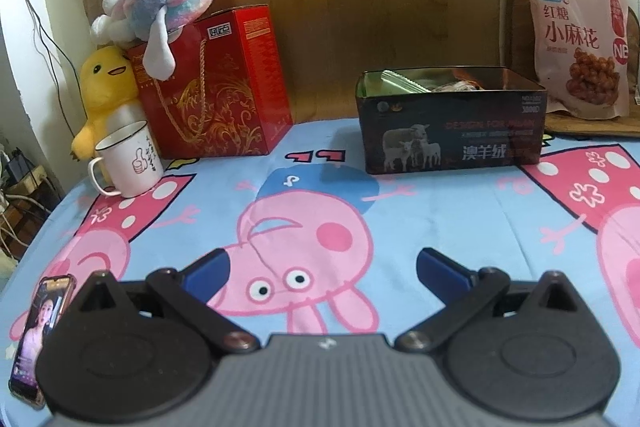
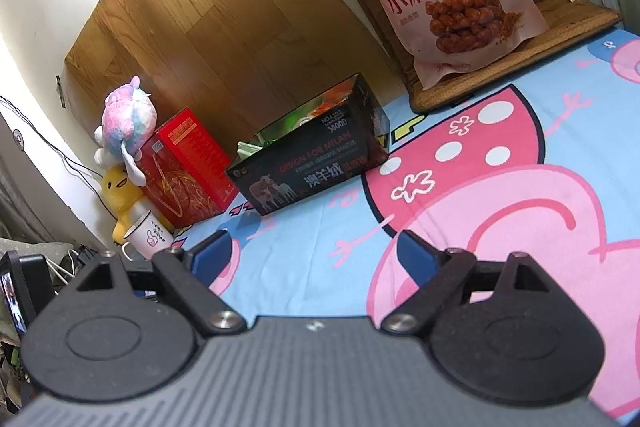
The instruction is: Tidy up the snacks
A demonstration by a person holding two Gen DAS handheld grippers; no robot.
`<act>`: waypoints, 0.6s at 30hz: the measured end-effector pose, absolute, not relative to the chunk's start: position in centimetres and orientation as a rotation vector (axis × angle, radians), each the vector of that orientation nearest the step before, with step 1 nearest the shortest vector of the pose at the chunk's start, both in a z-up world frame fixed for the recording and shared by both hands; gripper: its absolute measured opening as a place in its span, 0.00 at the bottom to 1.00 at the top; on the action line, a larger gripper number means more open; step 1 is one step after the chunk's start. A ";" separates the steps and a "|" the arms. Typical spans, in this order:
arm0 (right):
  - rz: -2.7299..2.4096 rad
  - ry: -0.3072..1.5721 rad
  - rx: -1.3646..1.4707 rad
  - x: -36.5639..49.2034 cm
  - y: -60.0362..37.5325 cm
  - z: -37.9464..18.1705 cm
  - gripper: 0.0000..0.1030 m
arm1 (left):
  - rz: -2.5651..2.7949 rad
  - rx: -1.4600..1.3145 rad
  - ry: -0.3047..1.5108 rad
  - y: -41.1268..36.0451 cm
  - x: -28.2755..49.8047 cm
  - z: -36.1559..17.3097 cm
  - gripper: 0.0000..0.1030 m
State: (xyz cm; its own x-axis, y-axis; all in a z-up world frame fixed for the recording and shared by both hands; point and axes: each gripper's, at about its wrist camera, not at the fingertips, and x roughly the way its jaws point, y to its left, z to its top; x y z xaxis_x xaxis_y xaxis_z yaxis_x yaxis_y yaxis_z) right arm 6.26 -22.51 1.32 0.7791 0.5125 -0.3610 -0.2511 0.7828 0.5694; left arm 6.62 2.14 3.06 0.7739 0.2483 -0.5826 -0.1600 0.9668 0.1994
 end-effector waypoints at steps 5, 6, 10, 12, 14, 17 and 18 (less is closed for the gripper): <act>0.433 0.536 0.525 6.4 -22.5 1.2 0.89 | 0.252 0.157 0.643 2.3 6.7 3.1 1.00; 0.433 0.536 0.525 6.4 -22.5 1.2 0.89 | 0.256 0.158 0.642 2.4 6.7 3.1 1.00; 0.432 0.538 0.526 6.4 -22.4 1.2 0.89 | 0.272 0.176 0.634 2.4 6.8 3.1 1.00; 0.431 0.537 0.526 6.3 -22.4 1.2 0.89 | 0.277 0.186 0.628 2.3 6.8 3.2 1.00; 0.429 0.537 0.527 6.3 -22.4 1.2 0.89 | 0.277 0.192 0.625 2.3 6.8 3.1 1.00; 0.427 0.540 0.529 6.4 -22.5 1.0 0.89 | 0.289 0.215 0.613 2.3 6.8 3.1 1.00; 0.425 0.541 0.530 6.5 -22.5 1.0 0.89 | 0.298 0.227 0.605 2.3 6.8 3.1 1.00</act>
